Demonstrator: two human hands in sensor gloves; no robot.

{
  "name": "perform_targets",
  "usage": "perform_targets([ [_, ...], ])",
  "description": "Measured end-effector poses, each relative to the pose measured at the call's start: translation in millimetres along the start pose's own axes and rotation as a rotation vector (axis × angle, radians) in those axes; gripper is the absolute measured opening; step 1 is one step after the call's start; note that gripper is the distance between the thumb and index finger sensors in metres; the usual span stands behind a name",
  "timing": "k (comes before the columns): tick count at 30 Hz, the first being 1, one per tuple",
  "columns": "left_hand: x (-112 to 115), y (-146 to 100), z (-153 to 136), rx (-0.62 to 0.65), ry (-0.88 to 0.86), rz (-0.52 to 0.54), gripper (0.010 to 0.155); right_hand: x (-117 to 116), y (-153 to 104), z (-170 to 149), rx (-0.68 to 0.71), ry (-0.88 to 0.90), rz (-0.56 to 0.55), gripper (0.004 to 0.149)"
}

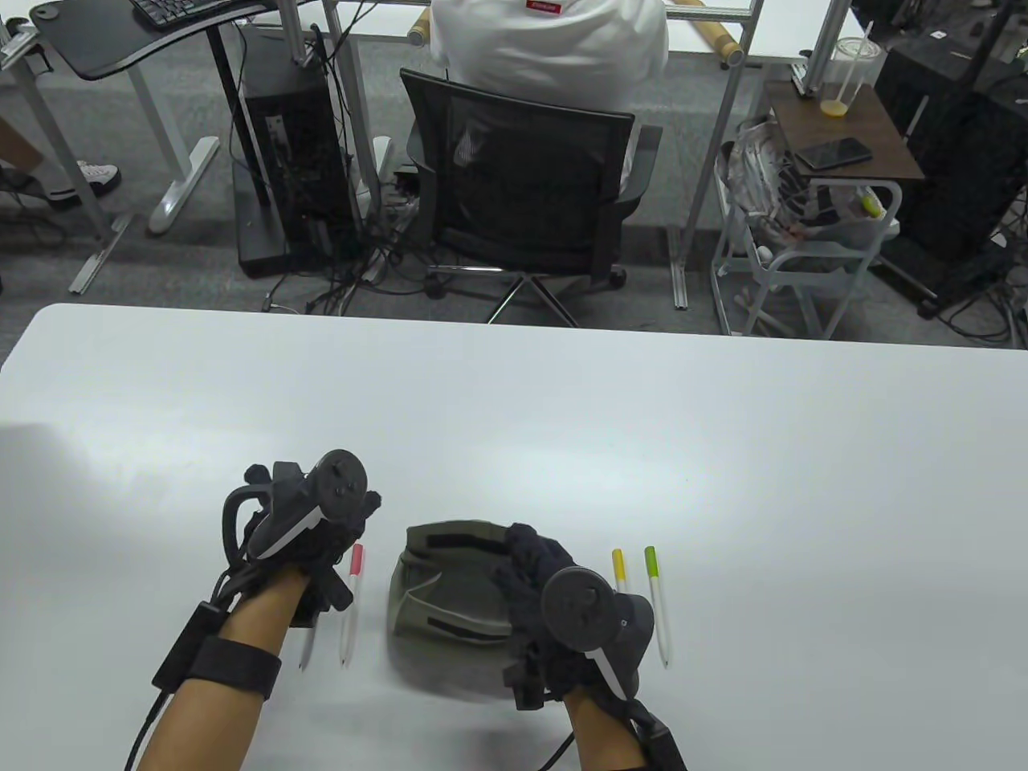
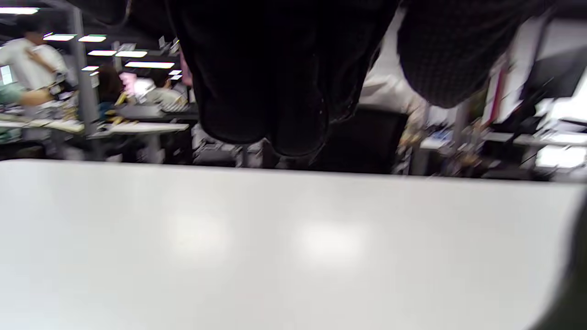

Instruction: Twist to extend twist pen refills

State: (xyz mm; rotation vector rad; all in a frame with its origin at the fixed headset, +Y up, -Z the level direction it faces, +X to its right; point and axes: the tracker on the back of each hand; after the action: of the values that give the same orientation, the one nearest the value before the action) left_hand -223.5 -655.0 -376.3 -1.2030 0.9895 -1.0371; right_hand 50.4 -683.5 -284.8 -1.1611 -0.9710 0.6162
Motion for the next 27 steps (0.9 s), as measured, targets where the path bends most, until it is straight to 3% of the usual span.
perform_targets([
  [4, -4, -12, 26, 0.110, -0.071, 0.041, 0.066, 0, 0, 0, 0.003, -0.009, -0.007, 0.058],
  [11, 32, -4, 44, 0.142, 0.067, -0.198, 0.074, -3, 0, 5, 0.032, -0.055, -0.008, 0.057],
  [14, 48, -1, 47, 0.132, 0.128, -0.245, 0.069, -7, 1, 8, 0.055, -0.093, 0.001, 0.056],
  [18, 57, -1, 48, 0.137, 0.146, -0.200, 0.052, -16, 4, 14, 0.084, -0.148, 0.029, 0.054],
  [22, 58, 0, 47, 0.144, 0.137, -0.172, 0.048, -29, 12, 19, 0.125, -0.289, 0.100, 0.050],
  [27, 59, 3, 46, 0.140, 0.124, -0.176, 0.046, -49, 17, 24, 0.154, -0.475, 0.293, 0.051],
])
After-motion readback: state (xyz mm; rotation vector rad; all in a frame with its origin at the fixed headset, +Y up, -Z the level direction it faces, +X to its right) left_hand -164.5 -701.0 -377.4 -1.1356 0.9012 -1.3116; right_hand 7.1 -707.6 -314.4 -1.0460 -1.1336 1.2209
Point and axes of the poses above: the tracker on the back of each hand, its own z axis roughly to the thumb side, its own y axis roughly from the wrist to the fingertips, x = y × z, and after that the axes turned 10 degrees about -y, right-handed
